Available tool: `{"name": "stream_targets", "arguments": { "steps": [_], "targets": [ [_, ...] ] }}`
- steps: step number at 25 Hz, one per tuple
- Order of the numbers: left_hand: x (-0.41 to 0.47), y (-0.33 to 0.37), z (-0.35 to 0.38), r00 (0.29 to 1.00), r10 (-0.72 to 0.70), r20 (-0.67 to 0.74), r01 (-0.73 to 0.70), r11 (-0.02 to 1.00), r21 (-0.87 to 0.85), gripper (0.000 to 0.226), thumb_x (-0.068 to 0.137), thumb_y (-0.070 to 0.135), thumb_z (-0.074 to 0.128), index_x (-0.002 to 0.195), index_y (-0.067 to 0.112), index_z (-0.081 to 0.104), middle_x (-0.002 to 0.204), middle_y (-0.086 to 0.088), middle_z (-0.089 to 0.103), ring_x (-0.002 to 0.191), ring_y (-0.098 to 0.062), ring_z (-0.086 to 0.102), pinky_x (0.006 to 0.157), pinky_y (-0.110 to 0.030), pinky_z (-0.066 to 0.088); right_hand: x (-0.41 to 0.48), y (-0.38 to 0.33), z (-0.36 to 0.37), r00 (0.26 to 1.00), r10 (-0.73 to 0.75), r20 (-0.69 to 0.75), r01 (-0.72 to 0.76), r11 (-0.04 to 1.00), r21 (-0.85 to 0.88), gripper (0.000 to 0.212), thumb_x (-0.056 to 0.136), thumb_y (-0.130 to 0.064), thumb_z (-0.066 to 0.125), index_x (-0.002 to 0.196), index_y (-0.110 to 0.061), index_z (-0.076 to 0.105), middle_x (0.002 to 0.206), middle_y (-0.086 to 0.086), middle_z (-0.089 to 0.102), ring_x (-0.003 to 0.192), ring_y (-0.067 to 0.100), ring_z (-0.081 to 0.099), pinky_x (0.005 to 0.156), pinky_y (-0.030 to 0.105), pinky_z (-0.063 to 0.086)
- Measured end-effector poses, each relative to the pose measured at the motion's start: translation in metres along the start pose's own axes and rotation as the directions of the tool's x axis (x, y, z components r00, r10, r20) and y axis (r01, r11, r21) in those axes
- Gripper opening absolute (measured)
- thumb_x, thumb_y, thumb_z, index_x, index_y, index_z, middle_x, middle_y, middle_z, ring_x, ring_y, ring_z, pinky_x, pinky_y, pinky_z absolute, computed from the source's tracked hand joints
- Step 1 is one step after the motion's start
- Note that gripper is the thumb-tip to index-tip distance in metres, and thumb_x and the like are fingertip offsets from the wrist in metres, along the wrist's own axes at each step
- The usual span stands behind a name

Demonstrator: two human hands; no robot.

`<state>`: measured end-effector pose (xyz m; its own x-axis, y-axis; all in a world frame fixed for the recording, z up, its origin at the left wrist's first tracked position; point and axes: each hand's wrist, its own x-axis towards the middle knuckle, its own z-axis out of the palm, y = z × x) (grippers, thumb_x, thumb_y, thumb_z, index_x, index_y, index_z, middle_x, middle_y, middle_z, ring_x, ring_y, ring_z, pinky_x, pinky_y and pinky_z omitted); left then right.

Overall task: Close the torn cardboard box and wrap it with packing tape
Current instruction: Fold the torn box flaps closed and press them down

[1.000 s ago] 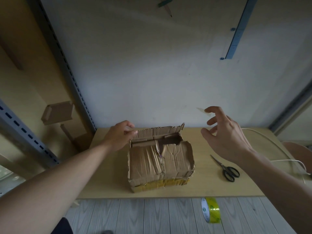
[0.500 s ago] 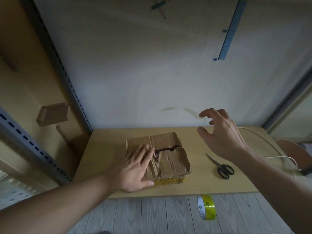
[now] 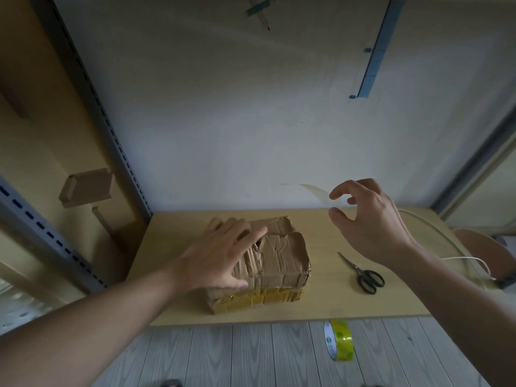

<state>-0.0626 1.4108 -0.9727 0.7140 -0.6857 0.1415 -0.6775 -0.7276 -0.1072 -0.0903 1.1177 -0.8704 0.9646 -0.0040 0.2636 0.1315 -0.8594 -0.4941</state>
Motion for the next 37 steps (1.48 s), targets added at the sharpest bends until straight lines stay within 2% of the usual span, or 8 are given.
{"name": "stream_targets", "arguments": {
  "steps": [5, 9, 11, 17, 20, 30, 33, 37],
  "targets": [
    [0.0, 0.011, 0.01, 0.973, 0.223, -0.061, -0.22, 0.974, 0.056, 0.101, 0.079, 0.051, 0.074, 0.16, 0.035, 0.016, 0.165, -0.015, 0.017, 0.149, -0.034, 0.026, 0.113, -0.06, 0.031, 0.0, 0.005, -0.004, 1.0, 0.014, 0.011, -0.013, 1.0, -0.012, 0.023, 0.09, -0.027, 0.063, 0.113, -0.028, 0.06, 0.128, 0.0, 0.05, 0.088, 0.018, 0.063, 0.078, 0.034, 0.048],
    [-0.007, 0.03, 0.029, 0.892, -0.252, 0.375, 0.339, 0.922, -0.186, 0.114, 0.09, 0.059, 0.063, 0.151, 0.037, -0.032, 0.156, -0.013, -0.042, 0.153, -0.04, -0.014, 0.121, -0.06, 0.004, -0.002, 0.004, -0.004, 1.0, 0.001, 0.013, -0.001, 1.0, -0.012, 0.024, 0.09, -0.027, 0.064, 0.113, -0.028, 0.059, 0.126, 0.0, 0.05, 0.085, 0.019, 0.064, 0.078, 0.037, 0.051],
    [-0.009, 0.039, 0.036, 0.814, -0.359, 0.457, 0.461, 0.877, -0.132, 0.121, 0.088, 0.062, 0.064, 0.149, 0.034, -0.036, 0.157, -0.015, -0.041, 0.15, -0.04, -0.025, 0.12, -0.064, 0.008, -0.002, 0.004, -0.003, 1.0, -0.007, 0.022, 0.007, 1.0, -0.018, 0.025, 0.089, -0.027, 0.064, 0.113, -0.028, 0.059, 0.125, 0.0, 0.05, 0.086, 0.02, 0.064, 0.078, 0.036, 0.05],
    [-0.012, 0.025, 0.039, 0.926, -0.169, 0.338, 0.21, 0.974, -0.089, 0.111, 0.089, 0.065, 0.058, 0.145, 0.049, -0.036, 0.157, -0.014, -0.042, 0.148, -0.027, -0.029, 0.113, -0.052, -0.025, -0.006, 0.01, -0.003, 0.999, -0.018, 0.034, 0.018, 1.0, -0.018, 0.02, 0.09, -0.029, 0.064, 0.109, -0.029, 0.06, 0.124, -0.003, 0.052, 0.094, 0.018, 0.061, 0.079, 0.031, 0.042],
    [-0.008, 0.018, 0.039, 0.916, -0.147, 0.374, 0.264, 0.922, -0.285, 0.103, 0.089, 0.07, 0.053, 0.147, 0.053, -0.031, 0.154, -0.002, -0.048, 0.149, -0.025, -0.029, 0.116, -0.046, -0.02, -0.005, 0.012, -0.003, 0.999, -0.035, 0.015, 0.035, 0.999, -0.013, 0.011, 0.09, -0.03, 0.064, 0.1, -0.027, 0.063, 0.112, -0.006, 0.061, 0.1, 0.013, 0.059, 0.078, 0.027, 0.039],
    [0.024, 0.018, -0.028, 0.85, -0.522, 0.074, 0.364, 0.48, -0.798, 0.079, 0.095, 0.03, 0.067, 0.158, 0.027, 0.02, 0.165, 0.01, 0.024, 0.149, -0.002, 0.02, 0.12, -0.029, 0.021, -0.005, -0.004, 0.005, 0.993, -0.111, 0.037, 0.107, 0.991, 0.084, 0.01, 0.085, -0.031, 0.068, 0.079, -0.03, 0.061, 0.081, -0.017, 0.065, 0.085, -0.003, 0.061, 0.069, 0.014, 0.044],
    [0.029, 0.026, -0.047, 0.874, -0.435, 0.214, 0.312, 0.166, -0.936, 0.089, 0.076, 0.033, 0.079, 0.153, 0.031, 0.033, 0.156, 0.01, 0.037, 0.144, -0.009, 0.035, 0.113, -0.035, 0.034, -0.007, -0.017, 0.001, 0.981, -0.164, 0.102, 0.14, 0.968, 0.208, 0.01, 0.083, -0.028, 0.071, 0.078, -0.028, 0.062, 0.08, -0.016, 0.068, 0.088, -0.004, 0.062, 0.068, 0.009, 0.044],
    [0.038, 0.036, -0.054, 0.907, -0.161, 0.389, 0.323, -0.327, -0.888, 0.075, 0.069, 0.041, 0.066, 0.141, 0.035, 0.048, 0.144, -0.003, 0.055, 0.14, -0.021, 0.041, 0.113, -0.056, 0.025, -0.011, -0.031, -0.011, 0.938, -0.246, 0.245, 0.15, 0.924, 0.353, 0.01, 0.084, -0.019, 0.066, 0.076, -0.022, 0.061, 0.086, -0.006, 0.072, 0.092, 0.005, 0.066, 0.075, 0.037, 0.055]
  ]
}}
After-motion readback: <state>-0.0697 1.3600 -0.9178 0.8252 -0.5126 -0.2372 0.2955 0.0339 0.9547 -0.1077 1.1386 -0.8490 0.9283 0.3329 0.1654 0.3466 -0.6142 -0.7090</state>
